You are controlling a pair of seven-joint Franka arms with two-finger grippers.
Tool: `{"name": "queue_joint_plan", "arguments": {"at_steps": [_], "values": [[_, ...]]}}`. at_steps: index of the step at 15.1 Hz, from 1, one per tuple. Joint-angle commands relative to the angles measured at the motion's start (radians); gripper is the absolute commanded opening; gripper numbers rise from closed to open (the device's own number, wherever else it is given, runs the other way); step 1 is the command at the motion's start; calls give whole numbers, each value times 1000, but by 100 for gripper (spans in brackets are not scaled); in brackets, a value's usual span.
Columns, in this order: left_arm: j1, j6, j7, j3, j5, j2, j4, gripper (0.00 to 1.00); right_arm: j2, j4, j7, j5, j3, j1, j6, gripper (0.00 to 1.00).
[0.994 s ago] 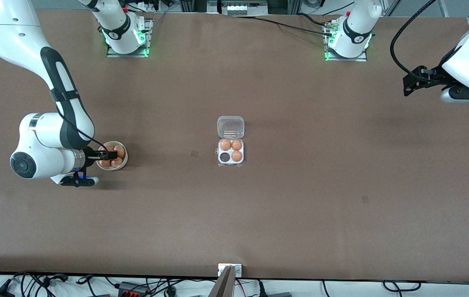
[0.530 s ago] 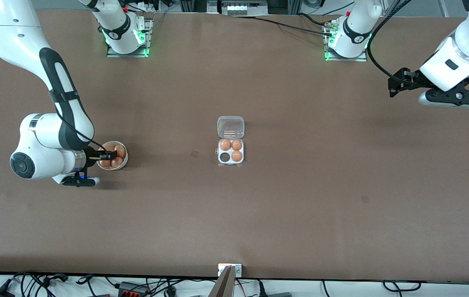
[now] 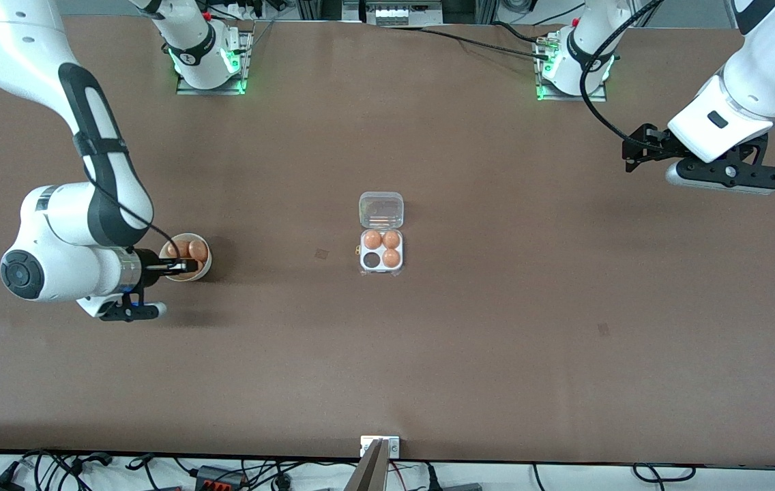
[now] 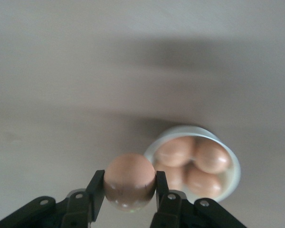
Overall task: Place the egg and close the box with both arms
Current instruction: 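Carry the egg with the right gripper over the clear carton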
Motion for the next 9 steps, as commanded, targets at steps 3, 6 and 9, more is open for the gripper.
{"name": "queue_joint_plan", "arguments": {"at_steps": [3, 6, 9], "values": [[15, -15, 13, -5, 6, 1, 30, 100, 26, 55, 28, 6, 46, 154, 87, 0], [18, -15, 13, -3, 8, 4, 50, 100, 43, 56, 29, -1, 43, 254, 150, 0], [18, -13, 13, 1, 10, 4, 51, 100, 71, 56, 86, -2, 40, 338, 221, 0]]}}
